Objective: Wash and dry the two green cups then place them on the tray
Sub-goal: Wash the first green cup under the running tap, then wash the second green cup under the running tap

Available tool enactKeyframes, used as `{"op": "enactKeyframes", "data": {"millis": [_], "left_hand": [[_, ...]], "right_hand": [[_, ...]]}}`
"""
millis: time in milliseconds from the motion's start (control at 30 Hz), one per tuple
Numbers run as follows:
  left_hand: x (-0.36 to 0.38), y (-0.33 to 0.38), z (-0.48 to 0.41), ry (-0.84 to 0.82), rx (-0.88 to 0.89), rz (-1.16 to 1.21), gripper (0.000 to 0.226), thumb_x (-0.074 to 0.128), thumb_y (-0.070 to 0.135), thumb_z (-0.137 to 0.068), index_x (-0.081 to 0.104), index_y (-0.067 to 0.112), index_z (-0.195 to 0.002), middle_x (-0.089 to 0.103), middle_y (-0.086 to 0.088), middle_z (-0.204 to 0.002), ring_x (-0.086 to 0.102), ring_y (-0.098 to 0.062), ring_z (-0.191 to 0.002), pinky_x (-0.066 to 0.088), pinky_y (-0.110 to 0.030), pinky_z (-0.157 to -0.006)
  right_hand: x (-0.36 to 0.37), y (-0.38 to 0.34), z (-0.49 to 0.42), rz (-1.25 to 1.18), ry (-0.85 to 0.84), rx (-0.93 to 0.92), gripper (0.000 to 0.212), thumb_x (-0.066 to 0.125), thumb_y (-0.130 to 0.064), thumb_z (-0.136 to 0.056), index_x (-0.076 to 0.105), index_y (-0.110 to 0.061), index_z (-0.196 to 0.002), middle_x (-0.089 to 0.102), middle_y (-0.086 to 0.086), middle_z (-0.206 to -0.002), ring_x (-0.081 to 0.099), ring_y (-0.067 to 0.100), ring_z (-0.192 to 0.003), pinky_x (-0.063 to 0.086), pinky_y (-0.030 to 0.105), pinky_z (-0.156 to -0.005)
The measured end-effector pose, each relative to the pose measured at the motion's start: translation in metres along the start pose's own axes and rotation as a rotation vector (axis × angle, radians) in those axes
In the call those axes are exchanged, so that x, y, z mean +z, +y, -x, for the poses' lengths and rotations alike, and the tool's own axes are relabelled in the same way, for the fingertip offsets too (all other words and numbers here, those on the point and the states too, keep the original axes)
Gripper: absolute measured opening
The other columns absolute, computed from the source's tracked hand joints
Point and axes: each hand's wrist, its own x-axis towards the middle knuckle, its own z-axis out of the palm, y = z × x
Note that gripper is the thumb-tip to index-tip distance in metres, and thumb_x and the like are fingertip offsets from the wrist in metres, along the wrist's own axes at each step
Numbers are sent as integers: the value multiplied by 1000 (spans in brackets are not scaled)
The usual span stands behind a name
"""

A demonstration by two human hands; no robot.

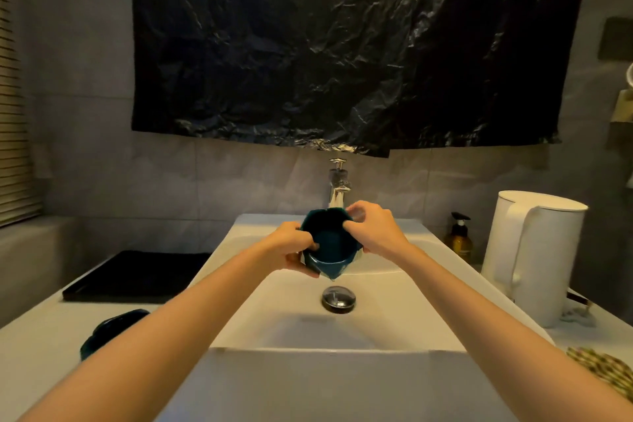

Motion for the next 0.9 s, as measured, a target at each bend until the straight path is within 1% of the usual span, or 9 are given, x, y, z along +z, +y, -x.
{"op": "enactKeyframes", "data": {"millis": [133, 233, 300, 367, 433, 600, 733, 800, 900], "left_hand": [[-30, -2, 32, 84, -62, 238, 25, 47, -4, -89, 46, 6, -112, 52, -19, -114, 58, -40, -105, 59, -44, -69], [-54, -2, 55, 114, -12, 352, 19, 45, -4, -86, 51, 9, -99, 54, -17, -106, 56, -36, -106, 59, -41, -56], [-73, -4, 75, 123, 0, 343, 16, 44, -1, -88, 52, 9, -98, 55, -17, -103, 58, -32, -100, 59, -40, -58], [-92, -8, 93, 138, 4, 303, 18, 44, 1, -88, 52, 8, -103, 56, -18, -105, 60, -33, -99, 59, -42, -66], [-110, -14, 111, 161, 9, 256, 22, 45, 6, -89, 51, 8, -110, 56, -20, -111, 62, -34, -99, 59, -42, -69], [-155, -38, 150, 283, -7, 177, 25, 46, 16, -93, 52, 6, -115, 61, -23, -110, 66, -35, -92, 60, -41, -68], [-191, -71, 175, 558, 2, -106, 24, 47, 23, -91, 58, 9, -107, 67, -18, -95, 70, -31, -79, 59, -37, -65], [-204, -88, 186, 649, 118, -205, 20, 46, 15, -92, 61, 10, -105, 66, -13, -93, 67, -27, -81, 57, -33, -65], [-224, -124, 206, 733, 156, -251, 19, 51, 6, -85, 67, 9, -93, 64, -8, -77, 58, -20, -72, 51, -31, -61]], "right_hand": [[9, -34, 21, 92, 99, -373, 37, 63, -27, -90, 48, -30, -124, 57, -5, -122, 55, 9, -92, 53, 34, -84], [14, -60, 40, 175, 29, -605, 24, 58, -33, -93, 56, -31, -117, 50, -8, -126, 50, 4, -95, 49, 26, -82], [22, -77, 54, 293, -108, -679, 25, 56, -41, -92, 60, -29, -113, 51, -9, -123, 48, 2, -87, 47, 24, -78], [34, -92, 63, 392, -189, -722, 32, 59, -41, -91, 58, -24, -118, 56, -6, -118, 46, 4, -82, 45, 25, -72], [49, -108, 71, 354, -215, -753, 31, 62, -34, -91, 58, -18, -117, 60, -1, -111, 47, 9, -79, 40, 23, -65], [92, -145, 95, 208, -207, -803, 23, 65, -29, -89, 59, -16, -106, 60, 0, -102, 51, 14, -83, 39, 27, -68], [129, -171, 117, 143, -267, -832, 21, 65, -29, -88, 57, -18, -103, 57, -3, -100, 52, 16, -87, 45, 33, -77], [145, -179, 127, 114, -327, -842, 20, 65, -28, -88, 56, -18, -102, 56, -2, -101, 52, 15, -88, 45, 34, -79], [178, -187, 147, 72, -398, -857, 20, 65, -27, -88, 57, -16, -103, 58, 1, -106, 54, 18, -94, 45, 34, -79]]}}
